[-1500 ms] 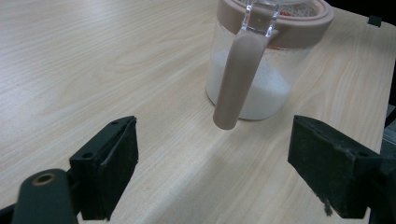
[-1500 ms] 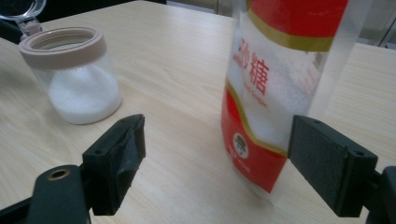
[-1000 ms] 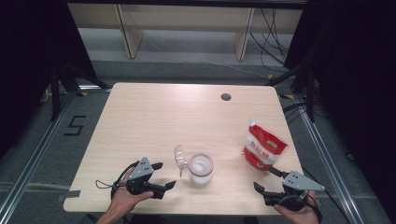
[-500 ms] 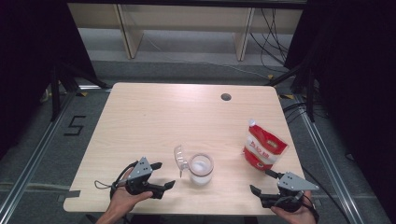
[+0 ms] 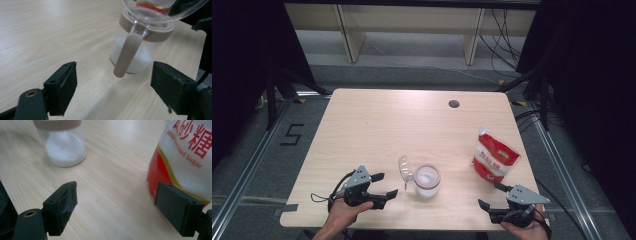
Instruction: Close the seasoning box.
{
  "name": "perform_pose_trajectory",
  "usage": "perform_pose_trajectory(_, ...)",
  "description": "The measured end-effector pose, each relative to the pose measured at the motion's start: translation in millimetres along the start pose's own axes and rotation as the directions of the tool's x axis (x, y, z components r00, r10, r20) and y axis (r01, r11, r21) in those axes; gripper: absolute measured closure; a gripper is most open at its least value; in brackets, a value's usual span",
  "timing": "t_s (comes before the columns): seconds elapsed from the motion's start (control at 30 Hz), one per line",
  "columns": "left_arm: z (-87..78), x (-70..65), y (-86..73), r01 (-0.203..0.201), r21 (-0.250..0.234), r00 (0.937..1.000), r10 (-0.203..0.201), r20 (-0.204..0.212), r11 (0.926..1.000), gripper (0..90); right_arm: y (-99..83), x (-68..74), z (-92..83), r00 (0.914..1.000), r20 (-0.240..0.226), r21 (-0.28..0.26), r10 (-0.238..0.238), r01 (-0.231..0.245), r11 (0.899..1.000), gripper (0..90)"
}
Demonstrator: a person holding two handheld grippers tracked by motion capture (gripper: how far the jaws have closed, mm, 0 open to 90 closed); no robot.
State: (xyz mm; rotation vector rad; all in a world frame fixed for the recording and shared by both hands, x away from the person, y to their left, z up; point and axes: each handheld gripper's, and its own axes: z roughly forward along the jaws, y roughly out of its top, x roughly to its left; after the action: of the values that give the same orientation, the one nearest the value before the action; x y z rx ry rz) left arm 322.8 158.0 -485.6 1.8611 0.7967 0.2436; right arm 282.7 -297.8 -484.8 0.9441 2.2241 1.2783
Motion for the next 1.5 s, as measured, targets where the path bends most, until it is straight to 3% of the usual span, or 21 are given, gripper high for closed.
perform_pose_trajectory(0.13,-2.2,-2.5,5.2,0.017,-0.024,0.9998,-0.017,0.014,0.9996,29.3,-0.6,-0.9,-0.8,0.9998,0.018,-0.008,-0.009,0.010,1.000,19.0)
perform_pose_trajectory(0.17,-2.6,-1.8,6.5,0.003,-0.033,0.9996,-0.002,0.029,0.9995,30.7,-0.7,-0.8,-0.7,0.9998,0.019,-0.009,-0.007,0.007,1.000,19.0)
perform_pose_trajectory(0.27,-5.4,-6.1,9.6,0.019,-0.060,0.9997,-0.018,0.015,0.9980,39.3,-1.1,-1.5,0.0,0.9998,0.017,0.001,-0.014,0.014,1.000,19.0)
perform_pose_trajectory(0.3,-7.0,-6.1,11.3,-0.006,-0.063,0.9998,0.007,0.019,0.9980,42.8,-1.2,-1.5,0.0,0.9997,0.019,-0.001,-0.019,0.019,1.000,19.0)
perform_pose_trajectory(0.47,-9.7,-11.7,17.8,-0.045,-0.100,0.9981,0.049,0.039,0.9940,62.5,-1.6,0.4,-1.3,0.9998,0.017,0.011,0.004,-0.005,1.000,19.1)
perform_pose_trajectory(0.6,-10.1,-14.7,21.0,-0.059,-0.099,0.9977,0.062,0.029,0.9933,75.1,-1.5,0.3,-0.9,0.9999,0.016,0.009,0.001,-0.001,1.000,19.1)
perform_pose_trajectory(0.63,-10.7,-14.2,22.3,-0.087,-0.094,0.9957,0.089,0.024,0.9919,77.6,-1.5,0.4,-0.8,0.9999,0.015,0.013,0.000,-0.001,1.000,19.2)
perform_pose_trajectory(0.77,-10.3,-14.7,25.0,-0.084,-0.098,0.9959,0.087,0.025,0.9917,85.2,-1.8,0.8,0.6,0.9996,0.026,0.004,-0.015,0.015,1.000,19.3)
perform_pose_trajectory(1.07,-6.9,-19.6,32.0,-0.113,-0.105,0.9926,0.117,0.034,0.9880,89.3,-1.8,1.1,1.5,0.9998,0.017,0.004,-0.013,0.013,1.000,19.5)
perform_pose_trajectory(1.13,-5.3,-20.7,33.0,-0.097,-0.113,0.9941,0.102,0.037,0.9889,89.3,-1.8,1.2,1.4,0.9998,0.014,0.007,-0.012,0.012,1.000,19.5)
perform_pose_trajectory(1.27,-5.3,-21.3,35.2,-0.116,-0.103,0.9922,0.120,0.033,0.9879,89.3,-1.8,1.3,1.8,0.9998,0.016,0.004,-0.011,0.011,1.000,19.5)
perform_pose_trajectory(1.43,-2.0,-21.5,36.3,-0.101,-0.111,0.9933,0.106,0.045,0.9887,89.3,-1.8,1.2,1.8,0.9998,0.014,0.002,-0.014,0.014,1.000,19.6)
perform_pose_trajectory(1.5,-2.3,-21.5,37.0,-0.112,-0.097,0.9925,0.116,0.037,0.9890,89.3,-1.8,1.1,1.7,0.9998,0.015,0.002,-0.013,0.013,1.000,19.7)
